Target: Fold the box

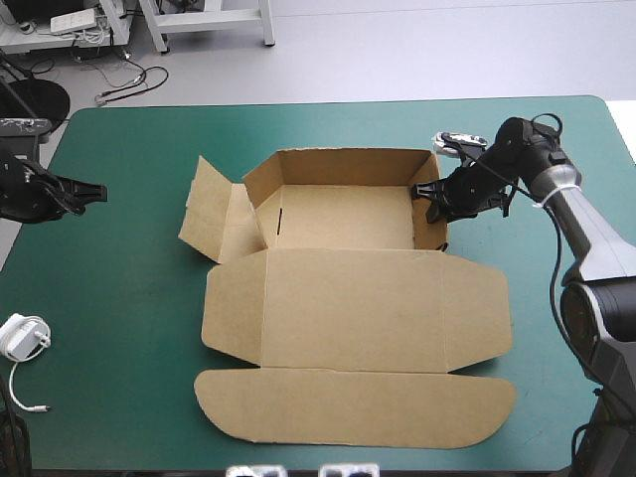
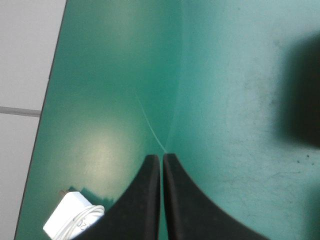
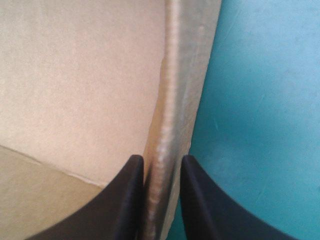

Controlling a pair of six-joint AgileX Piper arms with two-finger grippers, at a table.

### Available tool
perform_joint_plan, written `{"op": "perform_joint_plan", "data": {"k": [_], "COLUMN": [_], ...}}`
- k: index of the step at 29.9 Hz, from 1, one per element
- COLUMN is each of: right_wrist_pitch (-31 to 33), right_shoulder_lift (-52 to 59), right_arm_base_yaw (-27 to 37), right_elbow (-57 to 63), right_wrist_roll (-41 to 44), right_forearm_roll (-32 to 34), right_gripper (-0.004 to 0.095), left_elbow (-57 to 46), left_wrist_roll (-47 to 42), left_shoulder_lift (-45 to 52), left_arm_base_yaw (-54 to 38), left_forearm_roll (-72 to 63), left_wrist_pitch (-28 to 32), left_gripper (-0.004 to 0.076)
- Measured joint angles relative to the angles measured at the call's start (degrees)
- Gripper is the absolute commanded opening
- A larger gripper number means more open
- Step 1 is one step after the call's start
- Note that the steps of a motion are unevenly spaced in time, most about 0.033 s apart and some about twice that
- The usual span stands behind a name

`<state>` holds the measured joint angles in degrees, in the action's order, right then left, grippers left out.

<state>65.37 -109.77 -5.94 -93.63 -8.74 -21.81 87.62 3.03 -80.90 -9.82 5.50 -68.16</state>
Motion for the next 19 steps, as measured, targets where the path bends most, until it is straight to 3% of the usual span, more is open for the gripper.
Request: {"op": "perform_joint_plan", "data": {"k": [5,9,14,19], "right_wrist_pitch": [-0.3,4.0,5.4,6.0], "right_shoulder_lift": [-0.6,-0.6,2.6,8.7], "right_arm_base_yaw": [-0.1,-0.1,-0.1,-0.1], "right_elbow": [-4.1,-12.4,-19.7,-19.1], "right_wrist_roll": [-1.2,-1.3,2.1,6.5], "right_forearm_roll": [1.9,2.2,3.1,7.1], "right_gripper": [0.0346,0.0346,0.0348,0.0348], "left_elbow": [-2.1,-2.1,-2.1,-2.1], "left_wrist_roll": [1.0,1.0,1.1,1.1], "left_shoulder_lift": [0.0,0.0,-0.3,-1.1], "left_arm_base_yaw": [0.0,0.0,0.0,0.0], "left_forearm_roll": [-1.0,-1.3,-1.9,-1.9], "left_wrist_pitch": [1.7,2.6,3.3,3.6], "left_gripper": [0.0007,0.0007,0.0007,0.0007]}}
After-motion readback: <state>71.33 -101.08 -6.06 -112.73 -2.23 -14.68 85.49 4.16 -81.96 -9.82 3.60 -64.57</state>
